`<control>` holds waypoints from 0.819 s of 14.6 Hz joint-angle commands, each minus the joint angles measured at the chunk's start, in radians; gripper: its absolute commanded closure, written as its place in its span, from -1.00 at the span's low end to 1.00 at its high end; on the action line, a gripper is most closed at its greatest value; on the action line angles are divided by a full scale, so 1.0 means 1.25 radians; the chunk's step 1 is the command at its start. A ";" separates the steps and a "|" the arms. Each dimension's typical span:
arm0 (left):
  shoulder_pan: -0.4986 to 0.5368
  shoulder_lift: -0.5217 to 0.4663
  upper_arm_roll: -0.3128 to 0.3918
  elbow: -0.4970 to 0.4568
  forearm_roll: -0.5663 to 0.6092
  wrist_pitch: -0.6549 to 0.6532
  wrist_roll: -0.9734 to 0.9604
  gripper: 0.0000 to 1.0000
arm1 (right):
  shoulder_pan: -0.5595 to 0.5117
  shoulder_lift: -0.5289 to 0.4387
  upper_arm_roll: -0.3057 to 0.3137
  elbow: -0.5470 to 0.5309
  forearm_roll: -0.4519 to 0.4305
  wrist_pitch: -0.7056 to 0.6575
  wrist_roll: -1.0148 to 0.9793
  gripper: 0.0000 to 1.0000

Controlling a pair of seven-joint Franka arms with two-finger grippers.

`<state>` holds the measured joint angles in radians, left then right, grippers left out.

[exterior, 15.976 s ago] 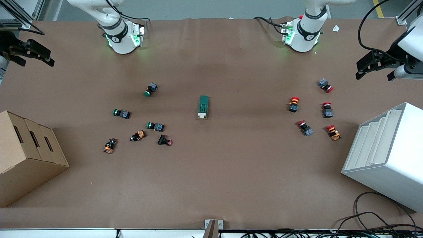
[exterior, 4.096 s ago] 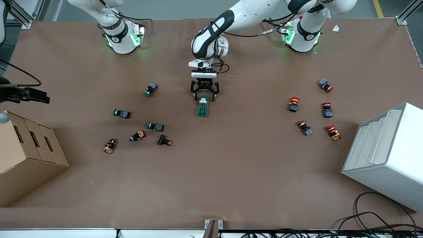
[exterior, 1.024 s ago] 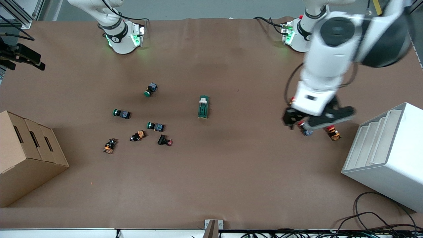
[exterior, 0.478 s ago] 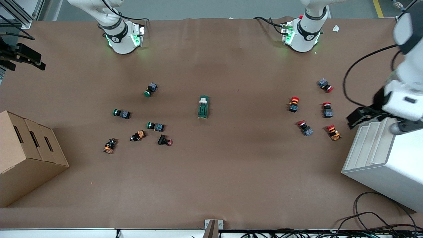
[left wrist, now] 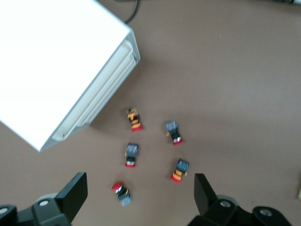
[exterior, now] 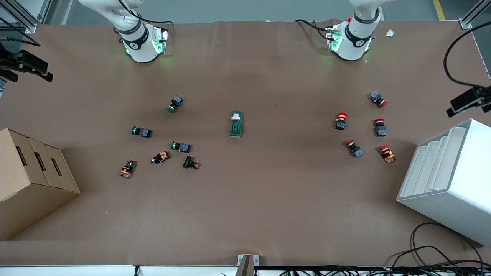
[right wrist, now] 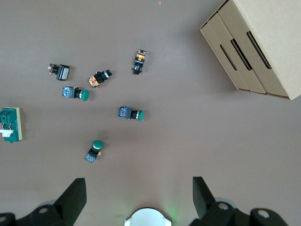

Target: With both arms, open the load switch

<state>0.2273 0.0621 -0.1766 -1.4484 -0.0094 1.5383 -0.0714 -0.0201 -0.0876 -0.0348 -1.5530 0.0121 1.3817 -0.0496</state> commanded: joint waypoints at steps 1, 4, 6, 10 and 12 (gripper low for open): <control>-0.084 -0.067 0.086 -0.093 -0.015 -0.001 0.045 -1.00 | -0.005 -0.023 0.005 -0.022 0.000 0.010 -0.008 -1.00; -0.152 -0.110 0.149 -0.148 -0.013 0.003 0.053 -1.00 | -0.005 -0.023 0.003 -0.022 0.001 0.010 -0.008 -1.00; -0.157 -0.112 0.147 -0.148 -0.015 0.003 0.052 -1.00 | -0.005 -0.023 0.004 -0.022 0.001 0.011 -0.008 -1.00; -0.182 -0.122 0.131 -0.158 -0.001 0.008 0.050 -1.00 | -0.005 -0.023 0.004 -0.022 0.001 0.011 -0.008 -1.00; -0.198 -0.121 0.123 -0.157 0.001 0.012 0.030 -1.00 | -0.004 -0.023 0.003 -0.022 0.001 0.011 -0.008 -1.00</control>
<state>-0.0002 -0.0659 -0.0131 -1.6189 -0.0127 1.5329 -0.0242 -0.0201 -0.0877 -0.0345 -1.5530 0.0124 1.3836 -0.0496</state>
